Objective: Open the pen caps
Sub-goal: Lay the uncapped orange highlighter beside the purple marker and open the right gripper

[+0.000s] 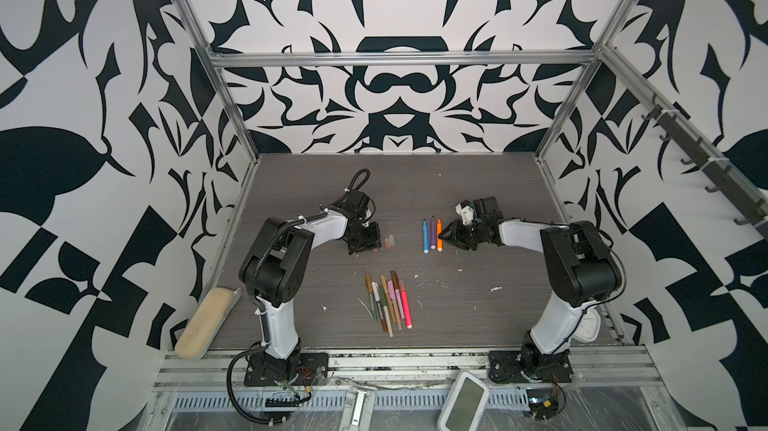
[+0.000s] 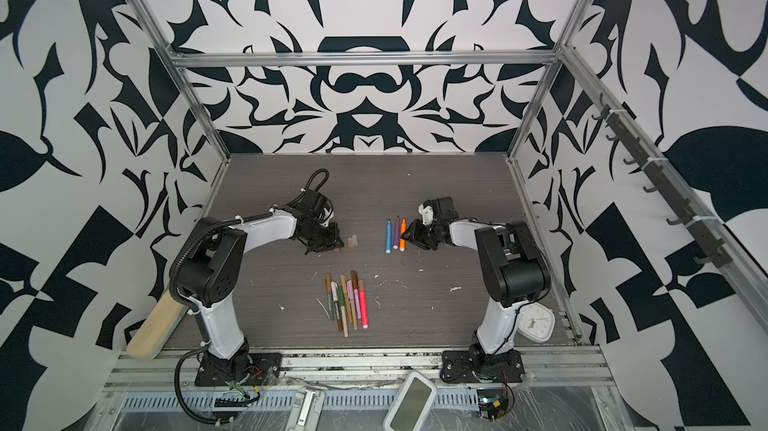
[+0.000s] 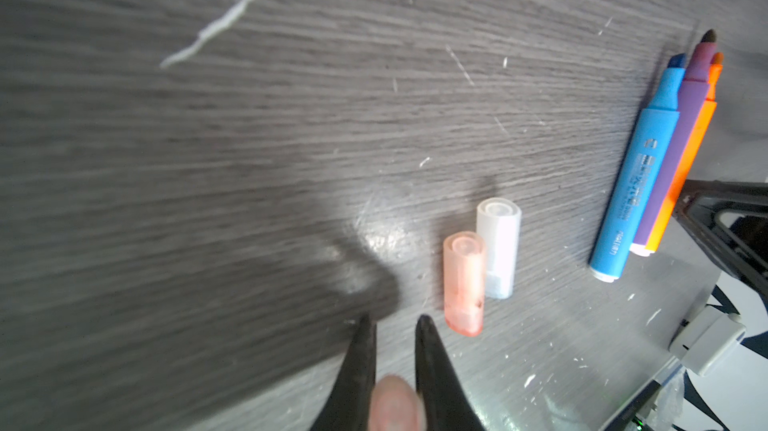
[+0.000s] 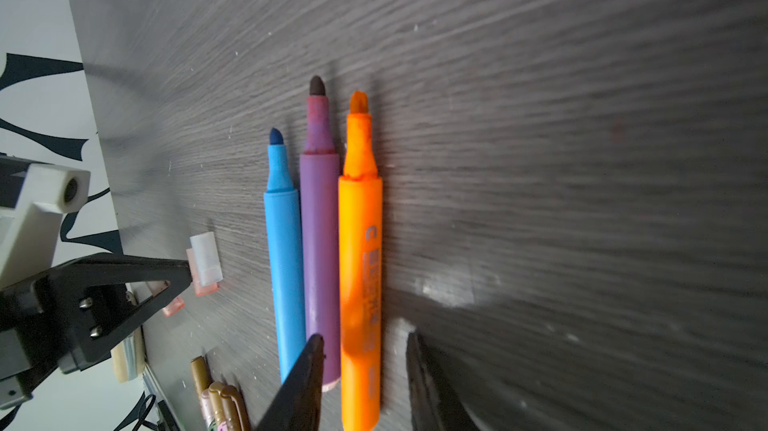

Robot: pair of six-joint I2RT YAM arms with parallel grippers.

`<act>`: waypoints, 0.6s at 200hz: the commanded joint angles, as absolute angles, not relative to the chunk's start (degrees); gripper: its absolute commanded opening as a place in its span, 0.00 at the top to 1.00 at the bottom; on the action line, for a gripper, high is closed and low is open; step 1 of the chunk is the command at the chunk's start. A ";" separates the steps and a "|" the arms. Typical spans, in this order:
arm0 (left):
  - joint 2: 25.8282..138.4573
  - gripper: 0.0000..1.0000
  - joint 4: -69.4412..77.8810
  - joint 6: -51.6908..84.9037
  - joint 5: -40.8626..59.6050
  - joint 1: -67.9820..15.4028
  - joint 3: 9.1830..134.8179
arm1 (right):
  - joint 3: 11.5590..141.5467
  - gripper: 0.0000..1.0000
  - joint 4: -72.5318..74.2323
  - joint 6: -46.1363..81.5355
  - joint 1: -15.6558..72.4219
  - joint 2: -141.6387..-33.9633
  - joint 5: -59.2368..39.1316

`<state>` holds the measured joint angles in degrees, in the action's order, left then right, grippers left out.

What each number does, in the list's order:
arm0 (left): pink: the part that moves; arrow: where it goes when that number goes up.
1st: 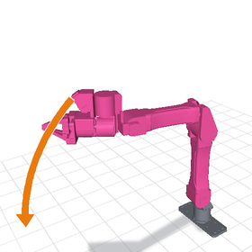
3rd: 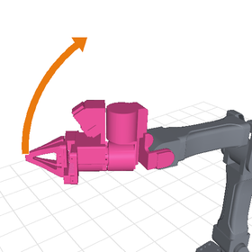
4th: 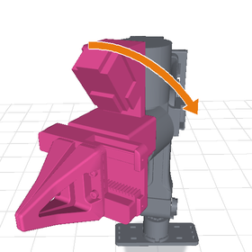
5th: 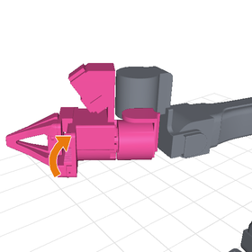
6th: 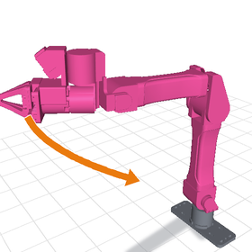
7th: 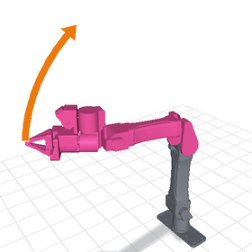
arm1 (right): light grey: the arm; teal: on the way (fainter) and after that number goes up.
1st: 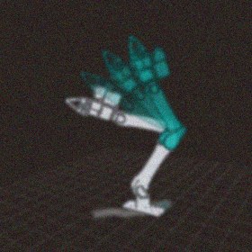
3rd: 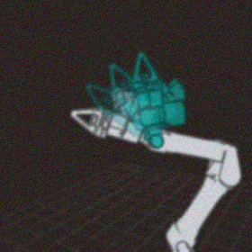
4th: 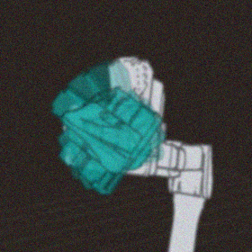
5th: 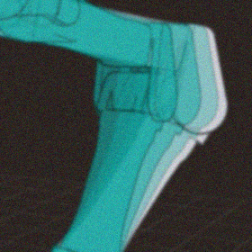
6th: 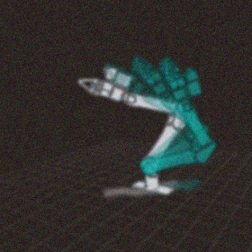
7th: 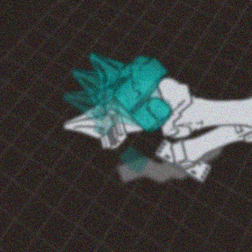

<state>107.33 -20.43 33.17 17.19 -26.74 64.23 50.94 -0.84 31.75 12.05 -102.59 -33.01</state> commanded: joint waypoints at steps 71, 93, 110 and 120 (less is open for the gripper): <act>108.47 0.77 -20.64 34.72 17.92 -26.90 64.55 | 51.07 0.65 -0.95 32.52 11.70 -103.31 -33.93; 108.59 0.74 -20.65 34.89 18.02 -26.91 64.86 | 50.99 0.65 -0.97 32.52 11.69 -103.45 -33.93; 108.54 0.73 -20.66 34.98 18.10 -26.94 64.97 | 50.91 0.65 -0.97 32.47 11.69 -103.54 -33.93; 108.46 0.73 -20.57 35.08 18.19 -26.91 64.95 | 50.89 0.65 -1.12 32.43 11.69 -103.61 -33.93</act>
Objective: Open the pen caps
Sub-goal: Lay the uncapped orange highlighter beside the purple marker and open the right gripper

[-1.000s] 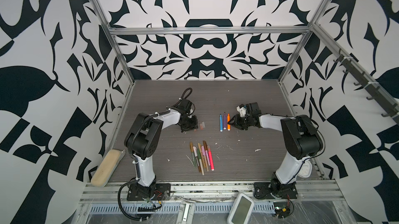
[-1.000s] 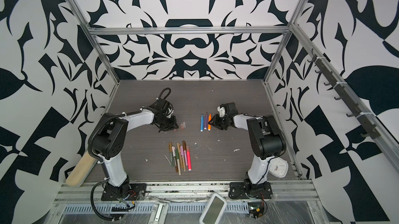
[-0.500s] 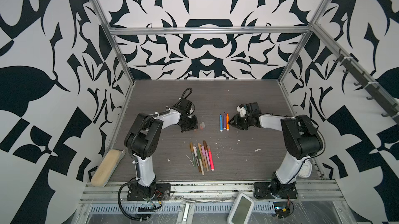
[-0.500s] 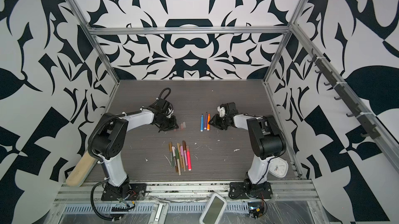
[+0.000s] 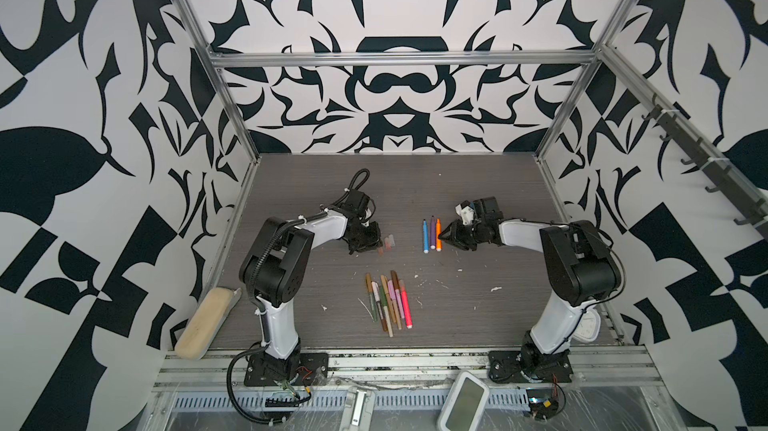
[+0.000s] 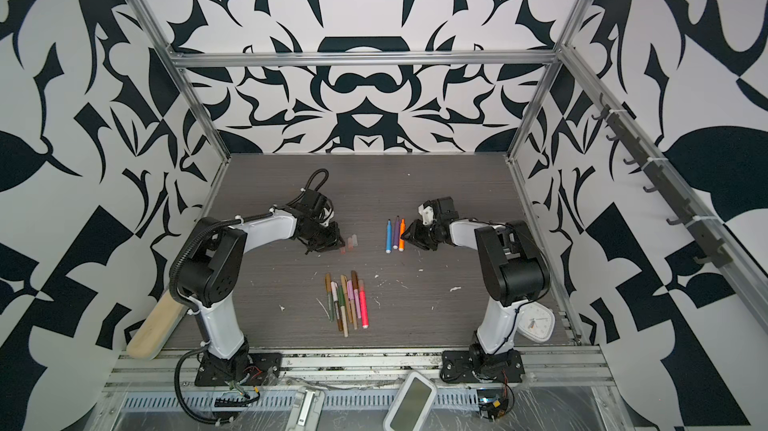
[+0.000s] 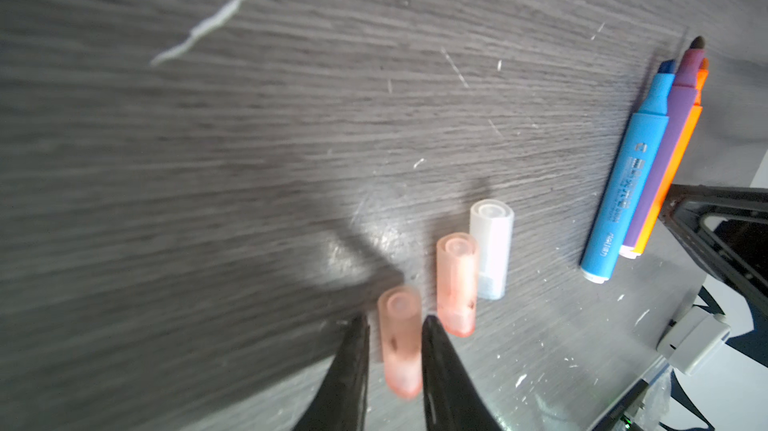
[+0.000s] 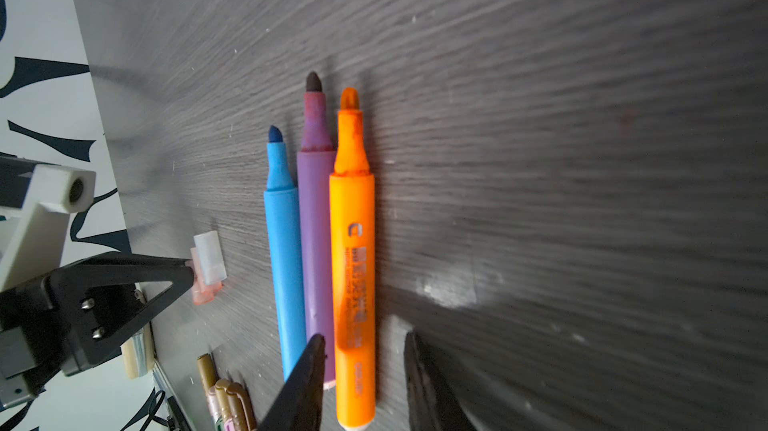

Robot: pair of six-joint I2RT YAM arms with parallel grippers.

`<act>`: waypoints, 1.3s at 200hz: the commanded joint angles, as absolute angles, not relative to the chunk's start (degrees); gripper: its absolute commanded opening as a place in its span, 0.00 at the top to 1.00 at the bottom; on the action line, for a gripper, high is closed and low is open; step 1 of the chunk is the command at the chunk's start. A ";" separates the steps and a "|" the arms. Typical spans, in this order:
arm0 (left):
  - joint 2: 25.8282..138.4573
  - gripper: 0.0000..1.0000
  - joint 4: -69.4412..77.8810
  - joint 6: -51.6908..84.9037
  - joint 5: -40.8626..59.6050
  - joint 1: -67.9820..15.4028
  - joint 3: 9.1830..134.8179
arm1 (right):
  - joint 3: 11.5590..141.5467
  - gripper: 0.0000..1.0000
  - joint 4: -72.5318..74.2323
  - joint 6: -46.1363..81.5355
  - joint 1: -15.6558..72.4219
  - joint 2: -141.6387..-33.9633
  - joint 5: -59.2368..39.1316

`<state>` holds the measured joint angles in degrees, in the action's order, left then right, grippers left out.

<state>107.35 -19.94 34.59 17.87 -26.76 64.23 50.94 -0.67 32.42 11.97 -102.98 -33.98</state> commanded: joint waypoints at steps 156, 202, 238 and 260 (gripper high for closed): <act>108.02 0.71 -15.54 39.69 21.81 -26.89 64.26 | 50.66 0.65 -1.36 32.00 11.69 -103.80 -35.08; 107.49 0.71 -16.76 39.31 20.79 -26.91 63.99 | 50.75 0.65 -2.09 31.49 11.69 -103.66 -34.83; 107.25 0.71 -17.80 38.99 20.48 -26.95 63.85 | 50.55 0.65 -4.53 30.04 11.69 -101.99 -31.92; 107.20 0.71 -17.93 38.94 20.43 -26.91 63.72 | 50.77 0.65 -5.42 29.54 11.69 -101.15 -31.75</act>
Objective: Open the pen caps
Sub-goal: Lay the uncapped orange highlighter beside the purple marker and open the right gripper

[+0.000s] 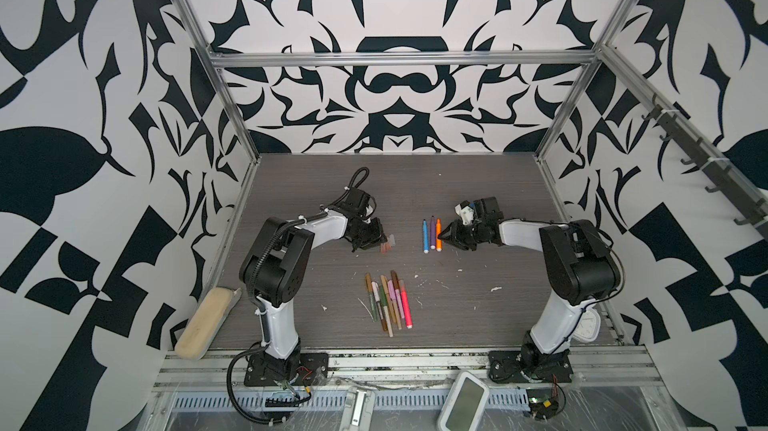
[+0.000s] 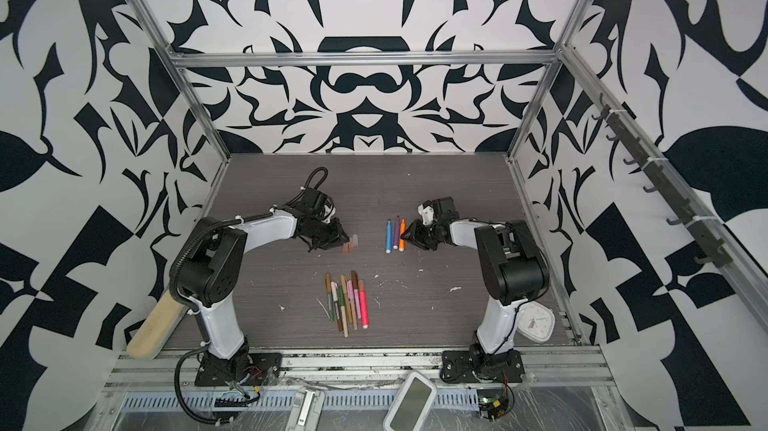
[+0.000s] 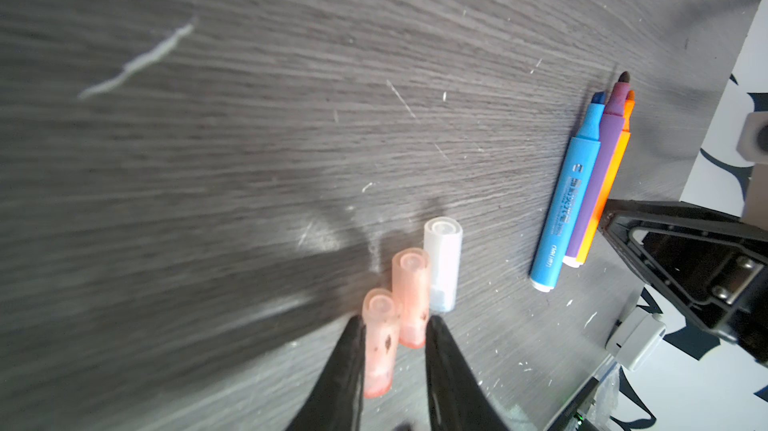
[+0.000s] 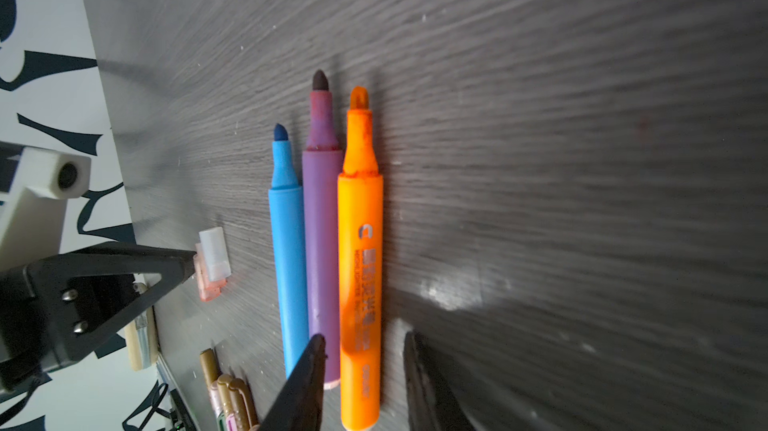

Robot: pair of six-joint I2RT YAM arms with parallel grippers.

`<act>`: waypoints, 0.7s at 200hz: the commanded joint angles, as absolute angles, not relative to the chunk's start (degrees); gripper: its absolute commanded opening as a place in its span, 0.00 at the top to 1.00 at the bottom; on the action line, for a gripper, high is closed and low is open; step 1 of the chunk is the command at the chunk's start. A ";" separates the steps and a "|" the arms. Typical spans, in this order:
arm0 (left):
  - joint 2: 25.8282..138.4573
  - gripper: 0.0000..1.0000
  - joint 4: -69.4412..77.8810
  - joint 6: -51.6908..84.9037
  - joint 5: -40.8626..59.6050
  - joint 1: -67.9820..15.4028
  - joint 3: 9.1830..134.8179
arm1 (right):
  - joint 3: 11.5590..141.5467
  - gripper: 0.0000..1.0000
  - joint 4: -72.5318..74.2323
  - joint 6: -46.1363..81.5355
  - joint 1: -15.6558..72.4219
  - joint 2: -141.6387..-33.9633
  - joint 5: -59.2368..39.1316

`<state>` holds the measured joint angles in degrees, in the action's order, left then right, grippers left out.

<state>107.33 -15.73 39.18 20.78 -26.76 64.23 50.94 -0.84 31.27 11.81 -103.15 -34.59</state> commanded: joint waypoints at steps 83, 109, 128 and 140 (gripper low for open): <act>104.80 0.62 -18.87 38.58 19.86 -26.94 61.76 | 50.83 0.65 -9.16 27.28 11.69 -97.20 -28.55; 103.73 0.62 -18.32 38.98 20.28 -26.92 60.81 | 50.96 0.65 -10.13 26.84 11.69 -96.20 -28.24; 103.45 0.62 -17.46 39.70 21.28 -26.91 60.29 | 50.93 0.65 -10.58 26.85 11.69 -95.33 -28.31; 103.36 0.61 -16.48 40.39 21.93 -26.90 59.93 | 50.98 0.65 -10.77 26.81 11.69 -94.85 -28.21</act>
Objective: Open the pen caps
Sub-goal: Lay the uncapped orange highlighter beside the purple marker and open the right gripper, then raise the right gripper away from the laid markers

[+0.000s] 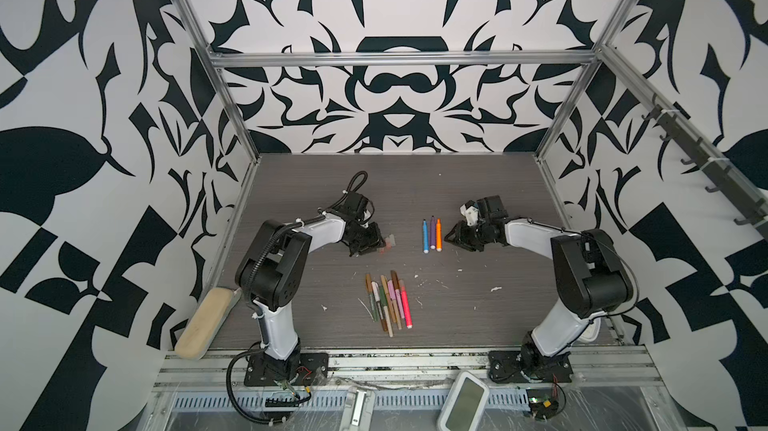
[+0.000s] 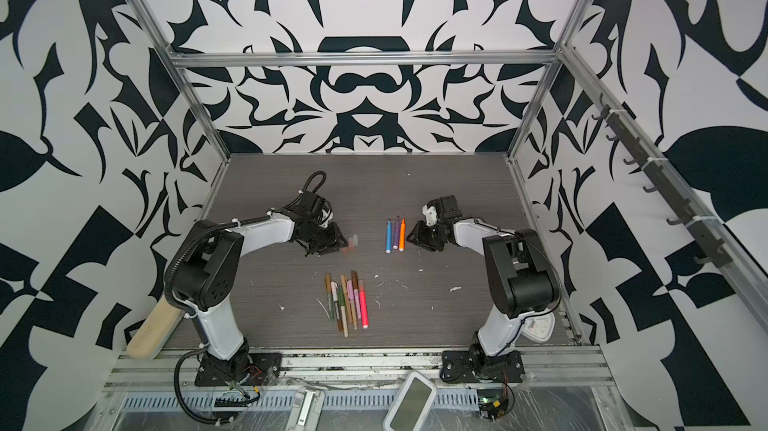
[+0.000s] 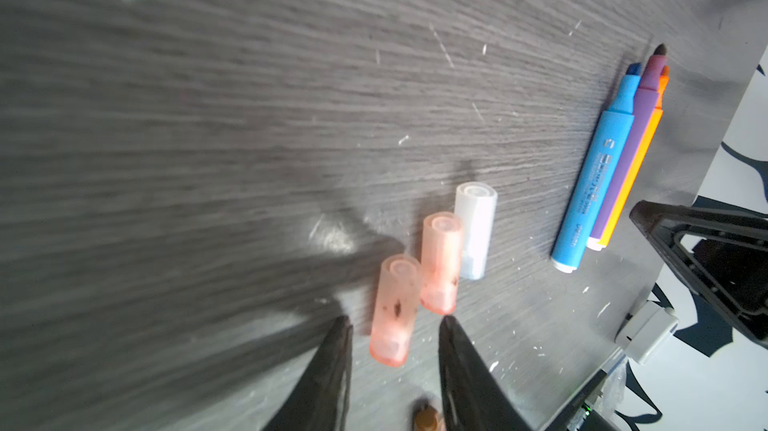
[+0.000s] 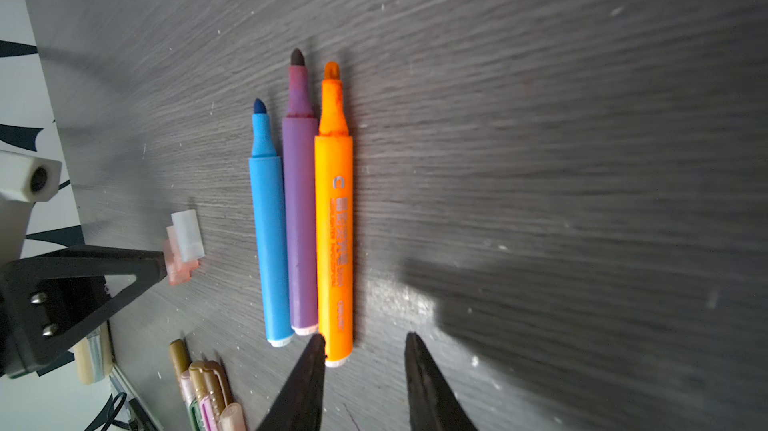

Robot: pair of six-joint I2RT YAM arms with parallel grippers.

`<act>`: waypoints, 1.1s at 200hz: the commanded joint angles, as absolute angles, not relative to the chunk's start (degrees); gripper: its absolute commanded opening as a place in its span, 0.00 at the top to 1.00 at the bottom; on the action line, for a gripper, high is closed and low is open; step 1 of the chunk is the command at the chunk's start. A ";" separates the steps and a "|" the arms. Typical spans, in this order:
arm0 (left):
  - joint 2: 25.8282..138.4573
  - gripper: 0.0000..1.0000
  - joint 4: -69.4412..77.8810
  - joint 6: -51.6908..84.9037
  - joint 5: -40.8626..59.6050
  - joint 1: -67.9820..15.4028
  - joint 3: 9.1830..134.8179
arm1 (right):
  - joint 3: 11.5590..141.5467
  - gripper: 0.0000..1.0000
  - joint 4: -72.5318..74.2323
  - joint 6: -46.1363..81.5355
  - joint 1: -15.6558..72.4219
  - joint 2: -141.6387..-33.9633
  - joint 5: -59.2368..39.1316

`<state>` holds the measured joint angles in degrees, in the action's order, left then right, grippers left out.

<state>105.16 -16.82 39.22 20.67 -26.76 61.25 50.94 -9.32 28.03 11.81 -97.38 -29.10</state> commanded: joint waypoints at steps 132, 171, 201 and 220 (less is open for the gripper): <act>105.80 0.61 -13.38 42.71 24.80 -26.95 60.12 | 53.02 0.65 -13.28 27.07 11.69 -92.06 -28.70; 106.76 0.61 -13.28 42.71 25.05 -26.92 60.32 | 54.13 0.65 -14.65 27.15 11.69 -90.38 -28.78; 106.85 0.61 -13.18 42.71 25.07 -26.94 60.21 | 54.25 0.65 -15.12 27.48 11.69 -89.26 -28.91; 106.71 0.61 -13.21 42.63 24.96 -26.96 60.12 | 54.14 0.65 -15.37 27.60 11.68 -88.52 -29.09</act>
<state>106.17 -13.08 42.24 24.51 -26.76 60.34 52.53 -14.00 27.24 11.81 -90.52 -28.45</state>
